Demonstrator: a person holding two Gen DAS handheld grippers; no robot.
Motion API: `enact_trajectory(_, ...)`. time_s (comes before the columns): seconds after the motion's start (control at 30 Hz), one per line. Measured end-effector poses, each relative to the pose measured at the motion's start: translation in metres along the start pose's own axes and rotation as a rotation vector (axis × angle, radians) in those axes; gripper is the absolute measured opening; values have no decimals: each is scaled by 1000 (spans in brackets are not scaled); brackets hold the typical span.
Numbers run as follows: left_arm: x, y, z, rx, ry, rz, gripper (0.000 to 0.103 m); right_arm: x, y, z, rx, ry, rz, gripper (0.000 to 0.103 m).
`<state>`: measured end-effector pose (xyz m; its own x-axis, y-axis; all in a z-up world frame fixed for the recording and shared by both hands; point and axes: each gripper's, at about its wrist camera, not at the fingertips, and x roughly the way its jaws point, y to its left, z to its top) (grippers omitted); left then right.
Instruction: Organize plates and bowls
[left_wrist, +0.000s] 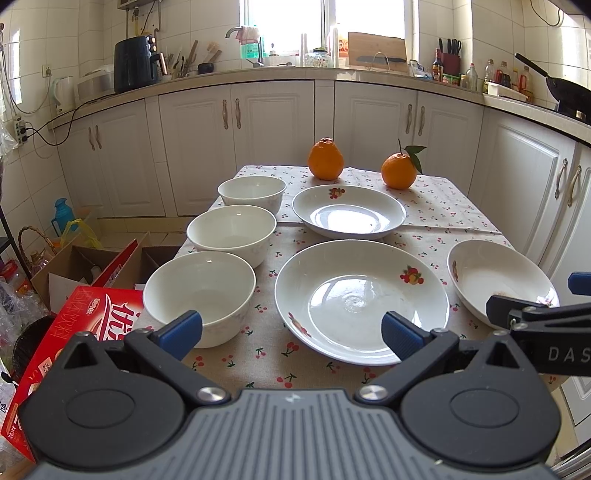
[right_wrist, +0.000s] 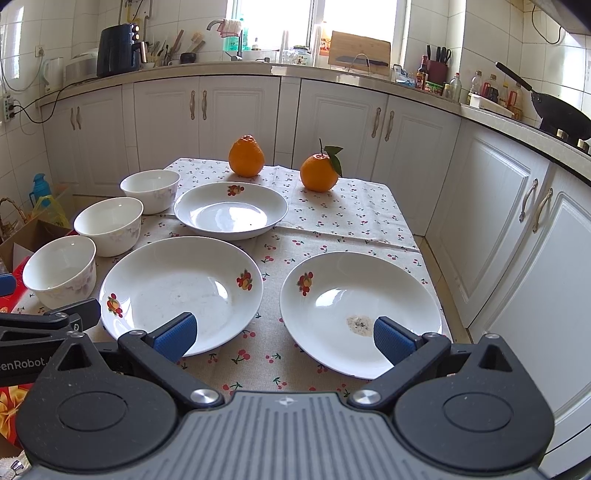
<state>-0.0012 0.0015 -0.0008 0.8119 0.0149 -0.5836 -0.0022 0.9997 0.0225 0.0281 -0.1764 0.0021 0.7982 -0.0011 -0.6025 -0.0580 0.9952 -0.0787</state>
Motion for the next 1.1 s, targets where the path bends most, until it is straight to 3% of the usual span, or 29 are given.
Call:
enact_trajectory(0.6,6,-6,6,25,9,-25,102,5,-4,1,-7,-3,18,103)
enact_trajectory(0.93,14,-14,23,73,-32,-90,102,14,-30,8,-19,-7,60,103)
enact_trajectory(1.1,27,-21,36,89,4,-153,102,23,-49,7,-50,-6,63,103)
